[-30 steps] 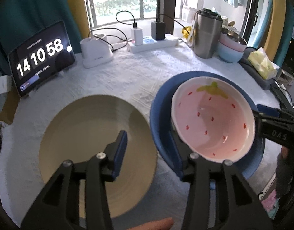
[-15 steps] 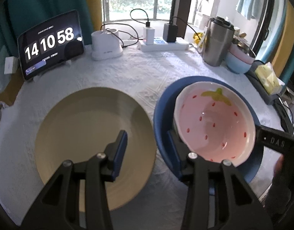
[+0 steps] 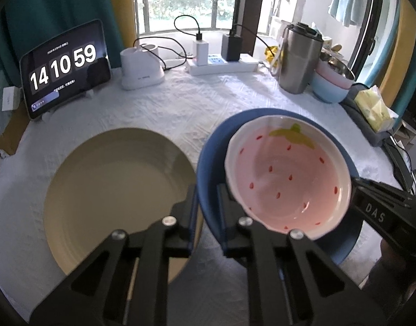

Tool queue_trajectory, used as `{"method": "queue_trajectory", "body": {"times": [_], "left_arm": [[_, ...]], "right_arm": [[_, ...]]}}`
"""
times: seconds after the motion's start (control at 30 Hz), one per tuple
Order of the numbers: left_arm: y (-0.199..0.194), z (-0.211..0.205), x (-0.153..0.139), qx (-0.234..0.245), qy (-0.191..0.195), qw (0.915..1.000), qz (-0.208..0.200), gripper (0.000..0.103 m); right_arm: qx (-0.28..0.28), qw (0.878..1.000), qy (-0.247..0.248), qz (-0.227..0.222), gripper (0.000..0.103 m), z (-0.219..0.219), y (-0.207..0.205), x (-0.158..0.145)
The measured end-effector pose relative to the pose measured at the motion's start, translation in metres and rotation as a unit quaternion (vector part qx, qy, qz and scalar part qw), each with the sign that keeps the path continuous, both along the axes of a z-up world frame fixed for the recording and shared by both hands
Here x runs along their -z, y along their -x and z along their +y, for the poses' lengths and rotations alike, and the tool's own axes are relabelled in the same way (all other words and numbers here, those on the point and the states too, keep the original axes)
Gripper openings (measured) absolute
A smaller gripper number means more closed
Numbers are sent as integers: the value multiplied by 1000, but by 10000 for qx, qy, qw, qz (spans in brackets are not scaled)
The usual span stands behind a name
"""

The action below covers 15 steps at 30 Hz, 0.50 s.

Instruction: Organize plates and bowls

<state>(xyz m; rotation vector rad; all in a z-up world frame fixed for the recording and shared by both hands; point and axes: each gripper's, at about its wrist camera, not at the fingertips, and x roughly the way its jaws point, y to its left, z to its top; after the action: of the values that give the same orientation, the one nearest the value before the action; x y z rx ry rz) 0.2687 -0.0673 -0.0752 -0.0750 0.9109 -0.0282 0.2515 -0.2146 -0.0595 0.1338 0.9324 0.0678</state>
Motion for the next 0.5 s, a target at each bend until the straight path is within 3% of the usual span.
{"method": "queue_trajectory", "body": {"times": [0.5], "left_arm": [[3, -2, -3, 179, 62, 9998, 4, 12]], "right_arm": [[138, 9998, -13, -141, 10, -2, 6, -7]]}}
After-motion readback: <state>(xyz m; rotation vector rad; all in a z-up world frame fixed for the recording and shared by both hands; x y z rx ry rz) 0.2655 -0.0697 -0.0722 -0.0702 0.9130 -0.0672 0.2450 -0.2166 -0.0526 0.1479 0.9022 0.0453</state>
